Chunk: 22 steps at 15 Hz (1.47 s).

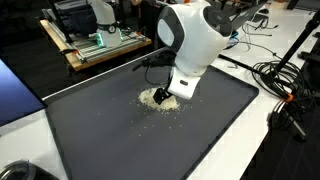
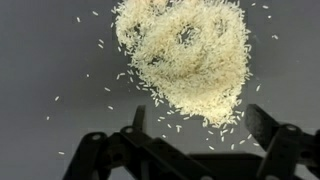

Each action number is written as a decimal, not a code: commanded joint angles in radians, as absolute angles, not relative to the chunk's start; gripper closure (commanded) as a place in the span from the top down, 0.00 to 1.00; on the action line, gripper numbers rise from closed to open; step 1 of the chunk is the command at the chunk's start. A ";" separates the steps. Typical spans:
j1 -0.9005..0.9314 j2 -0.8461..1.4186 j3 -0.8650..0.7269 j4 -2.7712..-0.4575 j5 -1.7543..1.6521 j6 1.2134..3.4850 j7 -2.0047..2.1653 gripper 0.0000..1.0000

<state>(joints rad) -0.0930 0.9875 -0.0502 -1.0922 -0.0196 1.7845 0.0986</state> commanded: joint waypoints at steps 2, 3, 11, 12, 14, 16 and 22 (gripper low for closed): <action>-0.184 0.997 0.007 -1.086 0.071 1.826 -0.078 1.00; -0.206 0.986 0.023 -1.106 0.094 1.852 -0.128 1.00; -0.327 0.913 0.111 -1.309 0.183 2.092 -0.485 1.00; -0.344 0.896 0.124 -1.348 0.194 2.119 -0.527 1.00; -0.372 0.859 0.141 -1.425 0.212 2.168 -0.593 1.00; -0.400 0.813 0.155 -1.509 0.233 2.218 -0.651 1.00; -0.466 0.667 0.183 -1.758 0.344 2.365 -0.808 1.00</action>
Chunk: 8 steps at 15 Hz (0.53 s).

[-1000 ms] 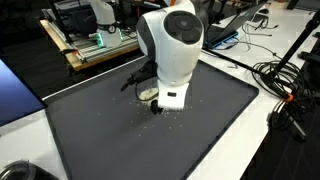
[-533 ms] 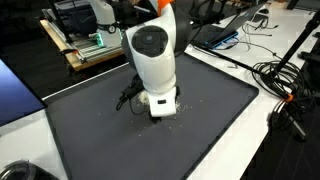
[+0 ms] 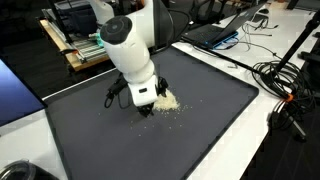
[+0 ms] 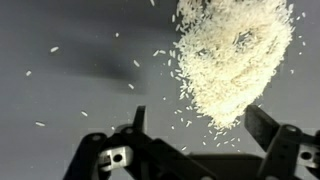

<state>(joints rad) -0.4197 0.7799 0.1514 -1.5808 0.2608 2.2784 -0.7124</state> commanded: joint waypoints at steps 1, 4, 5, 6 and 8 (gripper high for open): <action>-0.476 0.642 0.190 -1.800 0.374 2.392 -0.837 1.00; -0.502 0.580 0.203 -1.907 0.467 2.457 -0.925 1.00; -0.511 0.562 0.209 -1.938 0.501 2.469 -0.958 1.00; -0.518 0.541 0.213 -1.969 0.535 2.482 -0.989 1.00; -0.524 0.508 0.212 -2.017 0.598 2.501 -1.046 1.00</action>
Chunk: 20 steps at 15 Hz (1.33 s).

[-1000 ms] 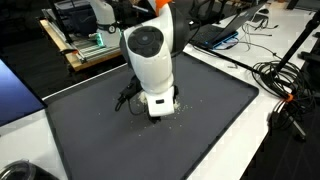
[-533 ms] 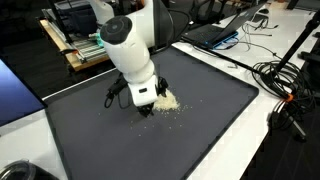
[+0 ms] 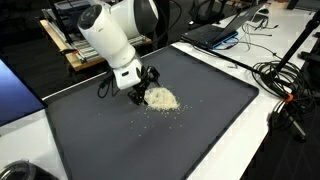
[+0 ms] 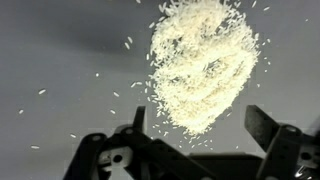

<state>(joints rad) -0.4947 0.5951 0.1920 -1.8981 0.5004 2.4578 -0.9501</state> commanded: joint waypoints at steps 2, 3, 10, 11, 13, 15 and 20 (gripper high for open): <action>-0.518 0.476 0.202 -2.059 0.663 2.522 -1.093 1.00; -0.513 0.460 0.197 -2.081 0.699 2.538 -1.119 1.00; -0.463 0.349 0.152 -2.218 0.981 2.605 -1.329 1.00; -0.450 0.334 0.143 -2.238 1.029 2.619 -1.363 1.00; -0.414 0.304 0.114 -2.277 1.106 2.638 -1.410 1.00; -0.435 0.277 0.152 -2.321 1.129 2.685 -1.414 1.00; -0.404 0.219 0.194 -2.400 1.239 2.837 -1.417 1.00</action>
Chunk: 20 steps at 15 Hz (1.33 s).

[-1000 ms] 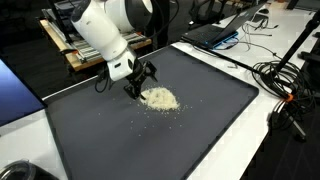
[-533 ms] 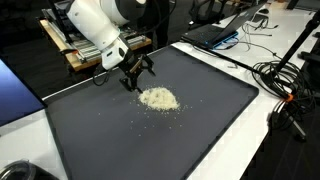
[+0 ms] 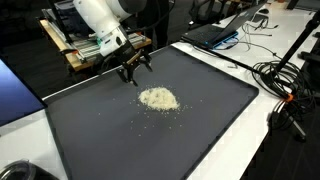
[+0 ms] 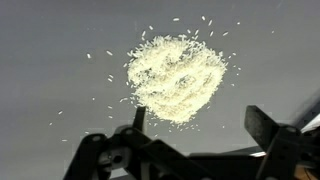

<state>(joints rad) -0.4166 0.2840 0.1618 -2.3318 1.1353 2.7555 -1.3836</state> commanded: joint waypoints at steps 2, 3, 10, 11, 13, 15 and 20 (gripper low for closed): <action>-0.398 0.209 0.221 -2.418 1.309 2.891 -1.430 1.00; -0.391 0.205 0.232 -2.426 1.332 2.916 -1.422 1.00; -0.308 0.187 0.305 -2.471 1.392 3.142 -1.317 1.00; -0.291 0.192 0.310 -2.477 1.384 3.181 -1.283 1.00; -0.254 0.205 0.315 -2.489 1.366 3.254 -1.215 1.00; -0.215 0.223 0.311 -2.505 1.364 3.313 -1.158 1.00; -0.141 0.253 0.274 -2.541 1.386 3.322 -1.069 1.00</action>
<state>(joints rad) -0.1804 0.2441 0.3069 -2.5173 1.3638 3.3194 -1.1150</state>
